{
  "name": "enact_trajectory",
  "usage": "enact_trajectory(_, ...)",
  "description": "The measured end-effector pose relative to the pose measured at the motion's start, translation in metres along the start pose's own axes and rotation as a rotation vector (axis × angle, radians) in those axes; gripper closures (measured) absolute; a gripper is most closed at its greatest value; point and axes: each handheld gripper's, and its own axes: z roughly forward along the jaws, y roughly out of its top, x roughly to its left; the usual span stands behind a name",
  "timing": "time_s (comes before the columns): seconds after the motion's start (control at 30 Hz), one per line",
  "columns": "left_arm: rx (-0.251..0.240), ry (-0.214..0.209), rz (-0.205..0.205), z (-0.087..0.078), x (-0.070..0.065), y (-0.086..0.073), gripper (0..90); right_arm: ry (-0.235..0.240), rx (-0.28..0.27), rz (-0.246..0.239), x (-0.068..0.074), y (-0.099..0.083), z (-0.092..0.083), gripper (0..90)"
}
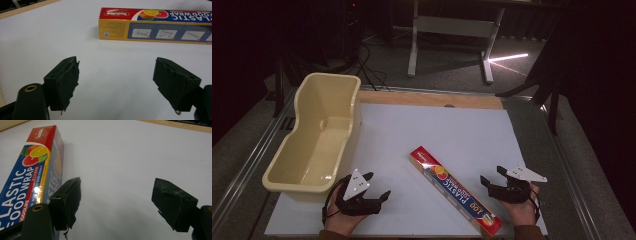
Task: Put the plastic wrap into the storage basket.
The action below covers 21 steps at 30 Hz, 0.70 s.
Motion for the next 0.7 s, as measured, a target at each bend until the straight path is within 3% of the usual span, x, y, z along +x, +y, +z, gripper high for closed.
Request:
enact_trajectory(0.17, 0.017, 0.01, 0.01, 0.004, -0.002, 0.0, 18.5, 0.008, 0.012, -0.005, 0.0, 0.001, 0.0, 23.6)
enact_trajectory(0.5, -0.002, 0.017, 0.001, 0.002, -0.002, 0.002, 17.3, 0.036, 0.008, -0.015, 0.008, 0.011, -0.002, 25.1)
enact_trajectory(0.7, -0.016, 0.022, 0.002, 0.001, -0.004, 0.002, 18.3, 0.047, 0.03, -0.06, 0.026, 0.029, -0.005, 28.5)
